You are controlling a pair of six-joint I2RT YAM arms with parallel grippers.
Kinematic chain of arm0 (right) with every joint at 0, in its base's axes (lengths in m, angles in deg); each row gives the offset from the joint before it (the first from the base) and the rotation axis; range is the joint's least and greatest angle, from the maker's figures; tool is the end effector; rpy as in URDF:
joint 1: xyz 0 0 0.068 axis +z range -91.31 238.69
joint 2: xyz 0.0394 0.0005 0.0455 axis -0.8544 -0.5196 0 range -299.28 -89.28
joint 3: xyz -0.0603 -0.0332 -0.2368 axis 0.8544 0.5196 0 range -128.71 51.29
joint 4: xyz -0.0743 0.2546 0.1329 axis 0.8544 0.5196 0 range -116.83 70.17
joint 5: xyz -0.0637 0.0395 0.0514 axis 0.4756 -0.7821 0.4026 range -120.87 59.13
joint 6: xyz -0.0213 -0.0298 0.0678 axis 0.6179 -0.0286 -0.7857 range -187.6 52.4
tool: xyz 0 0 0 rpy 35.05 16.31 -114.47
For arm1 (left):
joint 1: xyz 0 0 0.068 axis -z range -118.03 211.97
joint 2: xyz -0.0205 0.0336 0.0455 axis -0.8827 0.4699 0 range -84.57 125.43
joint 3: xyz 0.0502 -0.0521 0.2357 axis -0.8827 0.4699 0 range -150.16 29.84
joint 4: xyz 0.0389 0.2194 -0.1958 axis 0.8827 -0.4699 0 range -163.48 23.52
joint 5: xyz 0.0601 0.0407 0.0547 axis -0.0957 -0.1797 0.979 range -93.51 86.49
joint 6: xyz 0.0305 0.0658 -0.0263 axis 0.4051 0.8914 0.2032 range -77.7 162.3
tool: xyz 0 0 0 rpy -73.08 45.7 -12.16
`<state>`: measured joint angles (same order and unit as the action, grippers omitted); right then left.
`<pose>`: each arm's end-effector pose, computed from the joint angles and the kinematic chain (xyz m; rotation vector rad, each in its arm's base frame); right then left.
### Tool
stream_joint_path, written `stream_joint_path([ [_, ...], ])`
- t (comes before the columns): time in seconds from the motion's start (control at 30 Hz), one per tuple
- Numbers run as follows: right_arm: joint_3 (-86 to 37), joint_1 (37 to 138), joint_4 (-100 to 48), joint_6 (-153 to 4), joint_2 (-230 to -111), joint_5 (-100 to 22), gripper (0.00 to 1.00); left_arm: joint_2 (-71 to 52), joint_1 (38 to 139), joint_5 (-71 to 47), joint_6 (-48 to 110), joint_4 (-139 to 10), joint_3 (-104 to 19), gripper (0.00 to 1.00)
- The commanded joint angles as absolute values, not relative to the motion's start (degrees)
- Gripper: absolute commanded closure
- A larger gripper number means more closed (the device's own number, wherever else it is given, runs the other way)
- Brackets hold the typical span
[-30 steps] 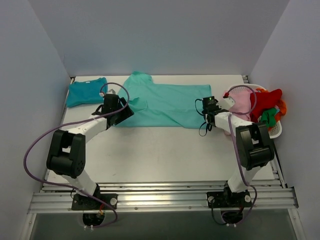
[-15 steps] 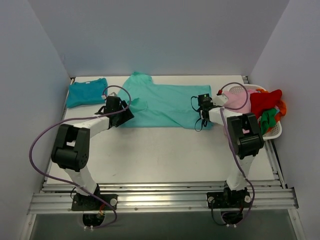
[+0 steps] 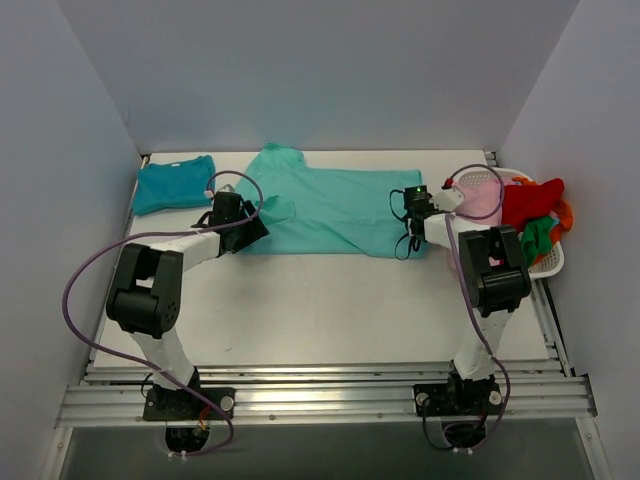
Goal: Fold and stack the t-shirts
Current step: Fold the tshirt
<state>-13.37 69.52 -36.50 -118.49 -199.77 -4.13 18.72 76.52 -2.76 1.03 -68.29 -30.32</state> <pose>0.4472 0.0555 0.0966 0.9633 1.8976 0.1191 0.4070 -0.1048 0.0961 -0.5616 2.3359 -0.4526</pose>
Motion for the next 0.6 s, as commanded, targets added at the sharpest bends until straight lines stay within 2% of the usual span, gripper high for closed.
stream_joint_path([
  [0.0, -11.7, 69.0, -36.9, -118.2, -198.6, -3.2, 0.66, 18.9, 76.2, -3.5, 2.0, -65.0, -32.1, 0.26],
  [0.13, -11.4, 68.8, -38.2, -118.3, -199.5, -3.7, 0.68, 19.1, 75.9, -3.5, 2.0, -64.4, -31.8, 0.26],
  [0.37, -12.5, 68.9, -39.0, -117.9, -202.1, -4.7, 0.87, 21.7, 75.4, -4.9, 1.9, -63.1, -32.1, 0.26],
  [0.57, -13.6, 68.7, -39.0, -117.4, -203.6, -4.8, 0.94, 23.9, 75.0, -5.7, 1.8, -61.6, -32.1, 0.27],
])
